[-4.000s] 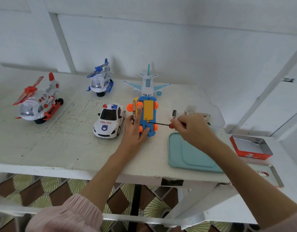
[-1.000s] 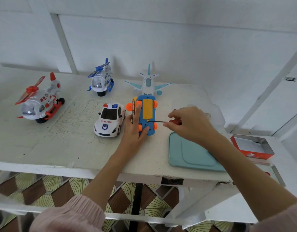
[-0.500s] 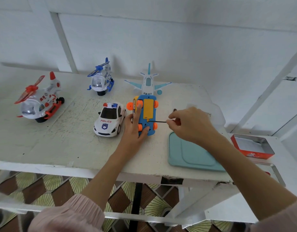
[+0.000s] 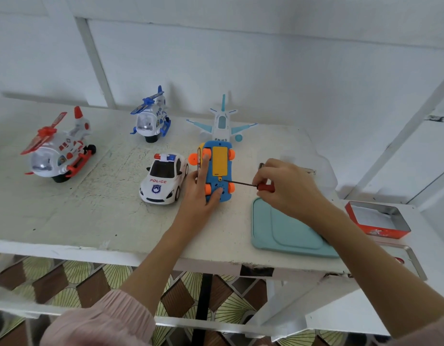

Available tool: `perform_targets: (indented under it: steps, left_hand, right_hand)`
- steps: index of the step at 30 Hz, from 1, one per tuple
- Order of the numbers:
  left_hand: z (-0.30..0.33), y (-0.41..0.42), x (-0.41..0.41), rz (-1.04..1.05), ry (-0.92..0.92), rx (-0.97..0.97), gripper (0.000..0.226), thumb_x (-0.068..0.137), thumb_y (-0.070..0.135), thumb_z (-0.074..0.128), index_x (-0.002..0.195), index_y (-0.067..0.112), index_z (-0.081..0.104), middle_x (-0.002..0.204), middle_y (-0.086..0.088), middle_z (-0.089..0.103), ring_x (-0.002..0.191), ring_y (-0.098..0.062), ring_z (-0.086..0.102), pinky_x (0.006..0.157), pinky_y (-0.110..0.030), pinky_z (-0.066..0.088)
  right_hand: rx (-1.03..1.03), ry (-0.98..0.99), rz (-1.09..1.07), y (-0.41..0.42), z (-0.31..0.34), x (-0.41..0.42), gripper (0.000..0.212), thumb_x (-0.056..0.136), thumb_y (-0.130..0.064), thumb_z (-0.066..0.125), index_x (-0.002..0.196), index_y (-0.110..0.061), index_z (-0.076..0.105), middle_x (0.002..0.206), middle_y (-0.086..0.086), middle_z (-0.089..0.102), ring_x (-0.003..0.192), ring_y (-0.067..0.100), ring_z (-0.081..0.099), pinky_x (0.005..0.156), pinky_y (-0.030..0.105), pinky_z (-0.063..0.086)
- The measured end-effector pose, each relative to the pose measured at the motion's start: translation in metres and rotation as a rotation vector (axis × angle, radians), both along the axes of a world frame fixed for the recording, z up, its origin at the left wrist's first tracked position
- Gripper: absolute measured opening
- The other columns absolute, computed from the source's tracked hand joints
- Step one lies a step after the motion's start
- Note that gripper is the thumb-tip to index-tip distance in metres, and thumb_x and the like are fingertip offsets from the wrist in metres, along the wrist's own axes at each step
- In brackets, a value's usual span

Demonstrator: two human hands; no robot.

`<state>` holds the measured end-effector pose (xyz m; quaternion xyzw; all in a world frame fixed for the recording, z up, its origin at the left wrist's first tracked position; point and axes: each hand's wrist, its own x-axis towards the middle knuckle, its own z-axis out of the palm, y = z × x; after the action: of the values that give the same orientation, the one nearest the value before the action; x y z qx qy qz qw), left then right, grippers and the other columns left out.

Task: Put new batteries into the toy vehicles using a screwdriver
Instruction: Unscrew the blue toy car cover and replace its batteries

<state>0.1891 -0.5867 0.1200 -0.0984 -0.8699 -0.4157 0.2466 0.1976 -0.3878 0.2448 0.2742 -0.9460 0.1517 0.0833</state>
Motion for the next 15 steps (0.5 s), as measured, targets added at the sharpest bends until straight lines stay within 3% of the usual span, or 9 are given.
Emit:
perform_targets:
  steps: [2,6,13,15]
  left_hand:
    - [-0.003,-0.001,-0.003,-0.005,-0.019,0.030,0.078,0.089,0.049,0.040,0.153,0.025,0.001,0.132,-0.013,0.044,0.114,-0.020,0.045,0.100,-0.030,0.039]
    - [-0.002,0.001,0.002,0.004,-0.064,0.120,0.078,0.089,0.056,0.041,0.150,0.039,-0.004,0.133,-0.004,0.043,0.117,-0.020,0.047,0.100,-0.045,0.046]
    - [0.003,0.004,0.005,0.001,-0.066,0.144,0.077,0.088,0.056,0.042,0.148,0.041,-0.006,0.133,0.007,0.038,0.121,-0.018,0.047,0.102,-0.046,0.045]
    - [0.004,0.004,0.005,-0.001,-0.079,0.156,0.077,0.089,0.053,0.043,0.148,0.040,-0.006,0.132,0.008,0.038,0.119,-0.016,0.048,0.102,-0.040,0.045]
  right_hand:
    - [-0.078,-0.020,0.008,0.001,-0.006,0.000,0.013,0.080,-0.012,0.063,0.092,-0.015,0.069,0.092,0.000,0.060,0.080,0.020,0.056,0.070,0.038,0.050]
    - [-0.158,-0.033,0.033,0.000,-0.019,-0.001,0.013,0.079,-0.009,0.065,0.090,-0.010,0.071,0.086,0.005,0.063,0.076,0.022,0.058,0.071,0.037,0.050]
    - [-0.206,-0.037,0.048,-0.007,-0.030,0.000,0.012,0.082,-0.010,0.063,0.092,-0.010,0.069,0.083,0.006,0.063,0.072,0.022,0.057,0.068,0.042,0.052]
    - [-0.210,-0.038,0.049,-0.010,-0.031,0.000,0.011,0.082,-0.010,0.062,0.092,-0.007,0.068,0.082,0.008,0.062,0.071,0.024,0.057,0.067,0.044,0.051]
